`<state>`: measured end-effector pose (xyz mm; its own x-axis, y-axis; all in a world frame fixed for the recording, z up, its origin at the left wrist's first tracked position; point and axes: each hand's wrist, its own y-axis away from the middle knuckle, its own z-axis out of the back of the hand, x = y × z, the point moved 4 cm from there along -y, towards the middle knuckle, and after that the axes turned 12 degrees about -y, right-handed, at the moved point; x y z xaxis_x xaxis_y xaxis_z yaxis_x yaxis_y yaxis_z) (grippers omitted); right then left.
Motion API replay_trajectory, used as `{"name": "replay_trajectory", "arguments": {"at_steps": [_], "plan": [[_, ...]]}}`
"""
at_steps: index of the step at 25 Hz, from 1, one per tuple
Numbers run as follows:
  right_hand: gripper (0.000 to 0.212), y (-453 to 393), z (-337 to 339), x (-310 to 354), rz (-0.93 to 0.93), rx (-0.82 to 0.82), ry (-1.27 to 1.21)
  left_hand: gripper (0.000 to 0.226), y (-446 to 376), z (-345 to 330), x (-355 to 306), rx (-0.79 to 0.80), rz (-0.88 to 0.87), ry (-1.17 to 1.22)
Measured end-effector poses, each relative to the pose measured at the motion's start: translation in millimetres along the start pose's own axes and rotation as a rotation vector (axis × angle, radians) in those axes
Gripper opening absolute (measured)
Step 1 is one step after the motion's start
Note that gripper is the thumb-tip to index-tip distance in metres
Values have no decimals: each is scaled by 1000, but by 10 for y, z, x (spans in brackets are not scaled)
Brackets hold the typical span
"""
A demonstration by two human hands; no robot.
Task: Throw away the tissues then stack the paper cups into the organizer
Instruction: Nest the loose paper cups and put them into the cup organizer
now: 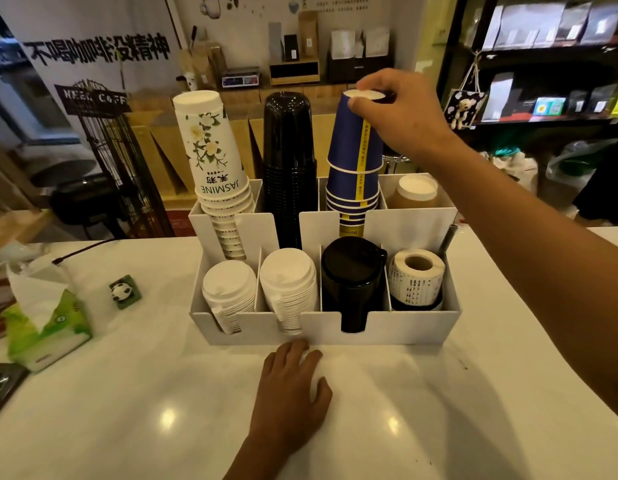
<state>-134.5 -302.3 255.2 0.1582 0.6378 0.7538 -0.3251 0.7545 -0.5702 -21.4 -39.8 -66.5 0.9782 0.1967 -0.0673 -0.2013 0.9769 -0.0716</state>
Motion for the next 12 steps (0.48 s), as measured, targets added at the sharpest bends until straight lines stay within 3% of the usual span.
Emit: {"name": "replay_trajectory", "arguments": {"at_steps": [6,12], "plan": [[36,82,-66,-131,-26,64,13,52,-14,-3,13,-9,4,-10],[22,174,-119,-261,-40,80,-36,54,-16,24,1,-11,13,9]]}}
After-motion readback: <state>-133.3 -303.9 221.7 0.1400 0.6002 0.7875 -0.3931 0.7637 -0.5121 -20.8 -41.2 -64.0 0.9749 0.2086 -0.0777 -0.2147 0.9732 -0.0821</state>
